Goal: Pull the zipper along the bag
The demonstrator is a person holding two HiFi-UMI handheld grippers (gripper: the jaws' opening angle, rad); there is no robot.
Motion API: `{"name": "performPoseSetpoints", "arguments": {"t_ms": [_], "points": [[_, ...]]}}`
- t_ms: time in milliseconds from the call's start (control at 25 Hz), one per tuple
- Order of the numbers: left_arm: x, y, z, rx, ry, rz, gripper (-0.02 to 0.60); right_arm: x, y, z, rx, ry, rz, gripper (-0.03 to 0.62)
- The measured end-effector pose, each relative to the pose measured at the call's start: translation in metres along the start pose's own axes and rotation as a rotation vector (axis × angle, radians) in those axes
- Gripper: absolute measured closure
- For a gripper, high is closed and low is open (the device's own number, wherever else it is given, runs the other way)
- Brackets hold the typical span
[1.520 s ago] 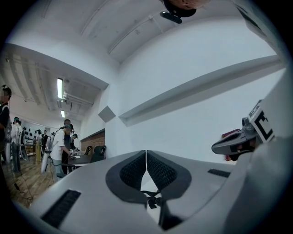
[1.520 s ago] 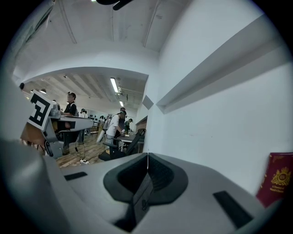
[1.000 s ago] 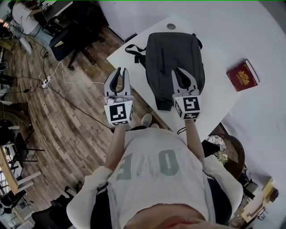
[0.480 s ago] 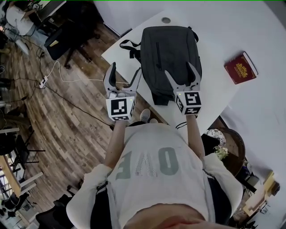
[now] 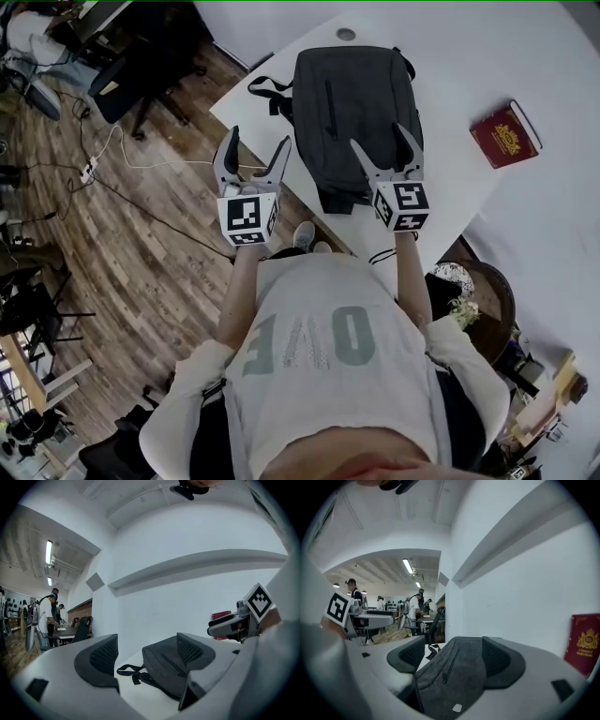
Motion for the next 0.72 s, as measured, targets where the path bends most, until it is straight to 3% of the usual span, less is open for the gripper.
{"name": "performPoseSetpoints", "arguments": {"t_ms": [320, 520, 720], "points": [[-0.014, -0.010, -0.018, -0.049, -0.050, -0.111, 0.216, 0.033, -0.007, -0.008, -0.076, -0.010, -0.059, 0.229], [-0.021, -0.016, -0.030, -0.062, -0.104, -0.154, 0.216, 0.050, -0.017, -0.015, -0.227, -0.004, 0.016, 0.229], [-0.018, -0.044, -0.050, -0.118, -0.194, -0.211, 0.216, 0.061, -0.044, -0.043, -0.353, 0.019, 0.020, 0.229]]}}
Point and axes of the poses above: the fingertips, and each gripper's own axes: z backward along the fingers, x to its right, y out of its top, the point moved 5 cm from there along z, backward along the fingers, and after that the axes turned 3 degrees about y, right-handed, at the moved point
